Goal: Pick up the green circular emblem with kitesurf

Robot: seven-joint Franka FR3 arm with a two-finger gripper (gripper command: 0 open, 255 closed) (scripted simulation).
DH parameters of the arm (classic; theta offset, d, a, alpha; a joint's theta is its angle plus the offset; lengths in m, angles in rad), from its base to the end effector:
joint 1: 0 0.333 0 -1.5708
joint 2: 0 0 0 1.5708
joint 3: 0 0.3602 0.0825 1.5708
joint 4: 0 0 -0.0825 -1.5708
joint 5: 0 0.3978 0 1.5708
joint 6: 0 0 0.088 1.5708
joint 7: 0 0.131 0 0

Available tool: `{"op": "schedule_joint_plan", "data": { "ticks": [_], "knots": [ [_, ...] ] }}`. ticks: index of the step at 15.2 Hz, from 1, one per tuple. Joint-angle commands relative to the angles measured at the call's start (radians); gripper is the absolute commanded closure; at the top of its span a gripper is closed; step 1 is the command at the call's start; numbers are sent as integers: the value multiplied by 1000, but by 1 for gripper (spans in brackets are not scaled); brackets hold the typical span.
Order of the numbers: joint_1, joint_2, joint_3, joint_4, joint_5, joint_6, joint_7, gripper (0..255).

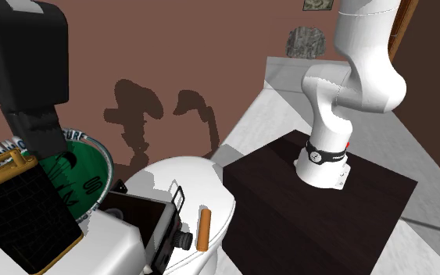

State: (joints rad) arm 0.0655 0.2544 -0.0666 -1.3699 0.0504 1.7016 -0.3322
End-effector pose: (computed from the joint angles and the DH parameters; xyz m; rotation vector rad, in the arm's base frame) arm 0.6698 0.0111 0.5985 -3.0766 -0.5111 -0.1284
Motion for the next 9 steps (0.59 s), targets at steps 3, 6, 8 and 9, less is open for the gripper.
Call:
{"op": "schedule_joint_plan", "data": {
  "ticks": [3,6,8,9],
  "knots": [
    [0,0,0,0,0,0,0,255],
    [0,-1,0,-2,0,1,0,255],
    [-1,6,0,36,0,-30,1,255],
    [-1,10,0,55,1,-45,1,255]
  ]
}}
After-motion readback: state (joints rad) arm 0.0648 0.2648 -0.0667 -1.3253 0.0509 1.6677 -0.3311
